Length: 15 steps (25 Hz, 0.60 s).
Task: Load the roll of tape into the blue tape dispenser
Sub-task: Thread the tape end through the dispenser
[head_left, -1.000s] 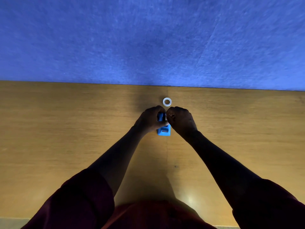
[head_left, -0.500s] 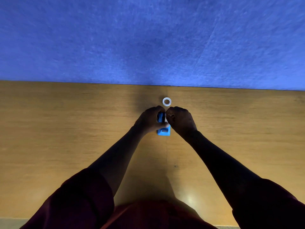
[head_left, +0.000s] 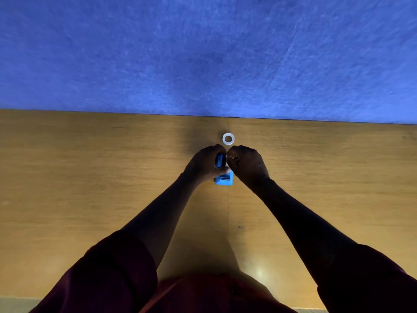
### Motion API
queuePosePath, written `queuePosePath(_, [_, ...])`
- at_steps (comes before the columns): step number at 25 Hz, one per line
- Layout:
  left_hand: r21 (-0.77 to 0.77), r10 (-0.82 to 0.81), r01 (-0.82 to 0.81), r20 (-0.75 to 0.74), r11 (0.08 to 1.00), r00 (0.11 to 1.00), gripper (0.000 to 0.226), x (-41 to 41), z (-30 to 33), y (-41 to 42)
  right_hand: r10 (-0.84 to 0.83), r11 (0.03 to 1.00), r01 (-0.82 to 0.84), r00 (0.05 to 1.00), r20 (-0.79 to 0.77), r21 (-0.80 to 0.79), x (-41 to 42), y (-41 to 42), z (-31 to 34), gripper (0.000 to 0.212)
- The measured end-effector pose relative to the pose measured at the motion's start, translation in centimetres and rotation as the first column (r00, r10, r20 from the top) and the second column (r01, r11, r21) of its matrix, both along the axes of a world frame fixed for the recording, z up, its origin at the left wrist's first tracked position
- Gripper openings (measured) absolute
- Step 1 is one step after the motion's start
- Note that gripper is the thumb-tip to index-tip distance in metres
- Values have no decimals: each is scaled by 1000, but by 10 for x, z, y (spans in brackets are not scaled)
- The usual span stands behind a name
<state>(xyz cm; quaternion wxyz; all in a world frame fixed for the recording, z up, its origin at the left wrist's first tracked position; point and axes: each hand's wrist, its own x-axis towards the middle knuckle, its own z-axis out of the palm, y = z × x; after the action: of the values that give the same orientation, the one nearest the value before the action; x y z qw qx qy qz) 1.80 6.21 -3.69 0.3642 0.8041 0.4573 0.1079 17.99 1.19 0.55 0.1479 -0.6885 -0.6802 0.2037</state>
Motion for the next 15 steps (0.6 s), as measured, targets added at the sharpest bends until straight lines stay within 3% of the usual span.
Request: queuePosePath(15, [22,-13,13,3,1000,1000,46,-2,-1,0,-3,1000,3,999,46,-2,0,4,-3,18])
